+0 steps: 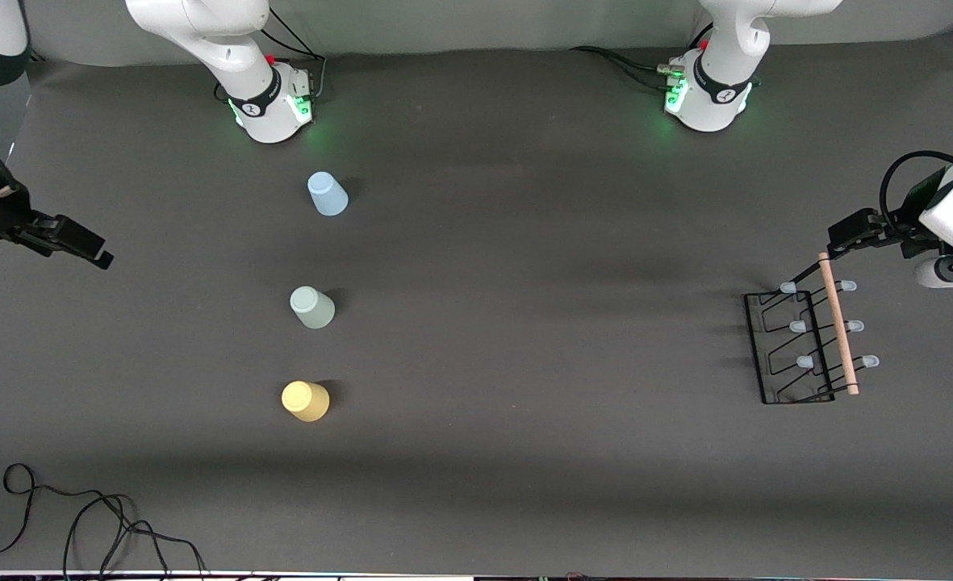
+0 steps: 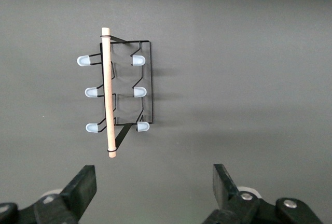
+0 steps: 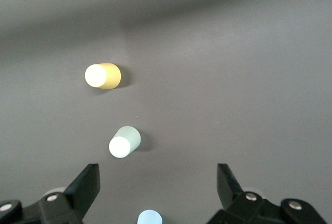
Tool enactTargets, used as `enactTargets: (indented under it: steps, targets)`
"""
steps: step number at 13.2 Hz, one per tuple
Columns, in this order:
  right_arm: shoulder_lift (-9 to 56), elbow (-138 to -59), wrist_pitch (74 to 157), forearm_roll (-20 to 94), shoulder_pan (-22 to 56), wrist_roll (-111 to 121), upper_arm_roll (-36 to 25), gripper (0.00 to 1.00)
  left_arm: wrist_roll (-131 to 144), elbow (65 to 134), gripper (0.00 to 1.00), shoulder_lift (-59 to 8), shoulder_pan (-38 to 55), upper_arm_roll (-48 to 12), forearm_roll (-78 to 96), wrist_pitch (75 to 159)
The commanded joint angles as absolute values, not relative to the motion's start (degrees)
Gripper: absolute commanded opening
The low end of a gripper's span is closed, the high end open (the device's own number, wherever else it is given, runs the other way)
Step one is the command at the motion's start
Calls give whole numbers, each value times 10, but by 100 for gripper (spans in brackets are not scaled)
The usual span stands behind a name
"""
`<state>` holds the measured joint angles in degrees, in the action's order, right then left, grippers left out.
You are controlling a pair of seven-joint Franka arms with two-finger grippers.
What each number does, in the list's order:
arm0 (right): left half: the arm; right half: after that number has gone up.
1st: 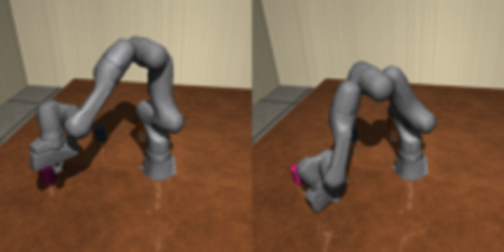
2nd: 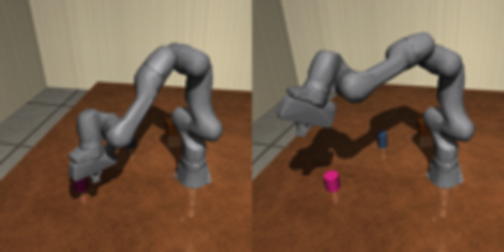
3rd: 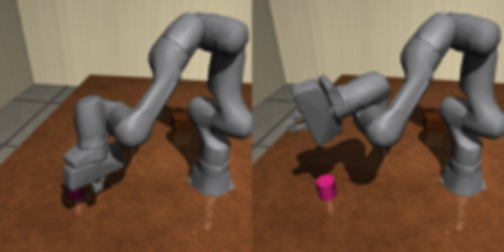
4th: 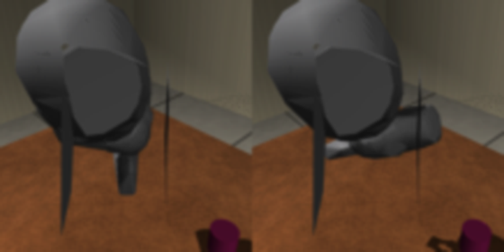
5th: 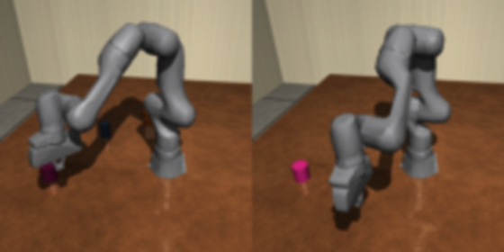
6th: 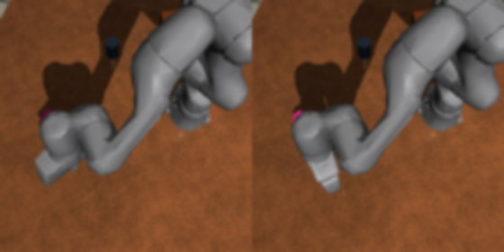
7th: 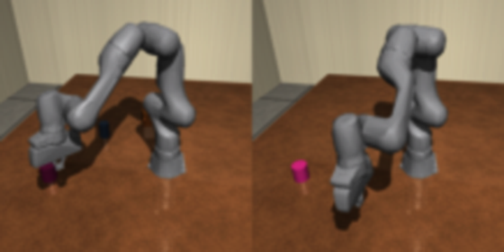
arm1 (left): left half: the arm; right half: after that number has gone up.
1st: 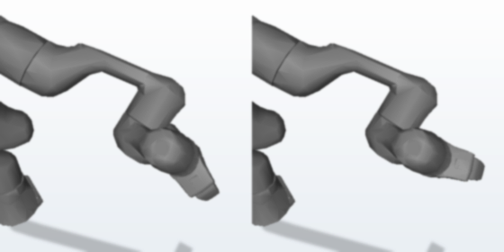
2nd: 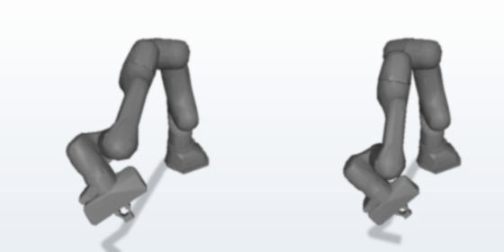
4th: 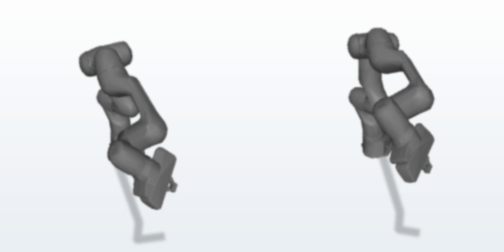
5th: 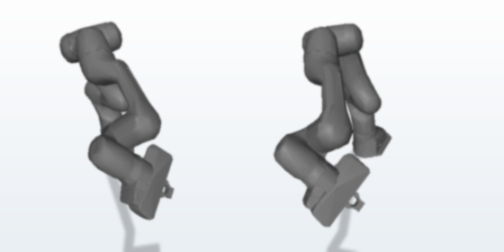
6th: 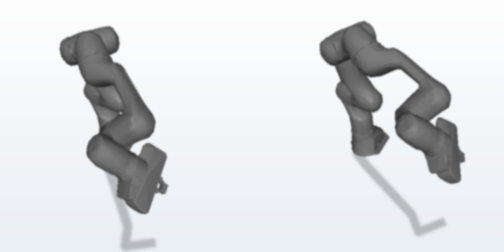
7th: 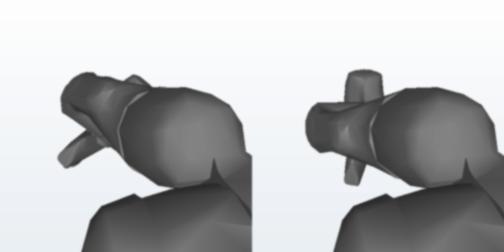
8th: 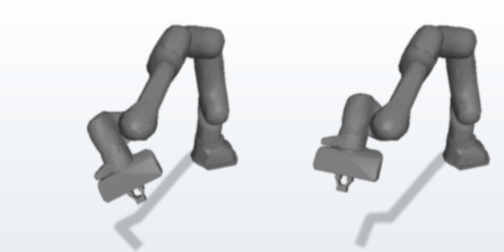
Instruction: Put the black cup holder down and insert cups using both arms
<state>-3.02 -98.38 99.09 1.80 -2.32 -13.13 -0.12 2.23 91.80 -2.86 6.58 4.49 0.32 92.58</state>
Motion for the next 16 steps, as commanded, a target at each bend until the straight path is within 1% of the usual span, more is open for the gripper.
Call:
enactTargets:
  steps: [1, 5, 12, 16]
  targets:
    - [-18, -961, 969, 24, -19, -146, 1, 100, 20, 921, 100, -21, 67, 45, -4, 917]
    - [-15, -961, 947, 24, -20, -143, 0, 100, 20, 921, 100, -22, 67, 45, -4, 917]
    - [-15, -965, 947, 24, -17, -149, 2, 100, 16, 939, 100, -23, 54, 46, -24, 924]
    - [-16, -966, 947, 24, -17, -149, 2, 100, -78, 975, 100, -21, -30, 45, -29, 952]
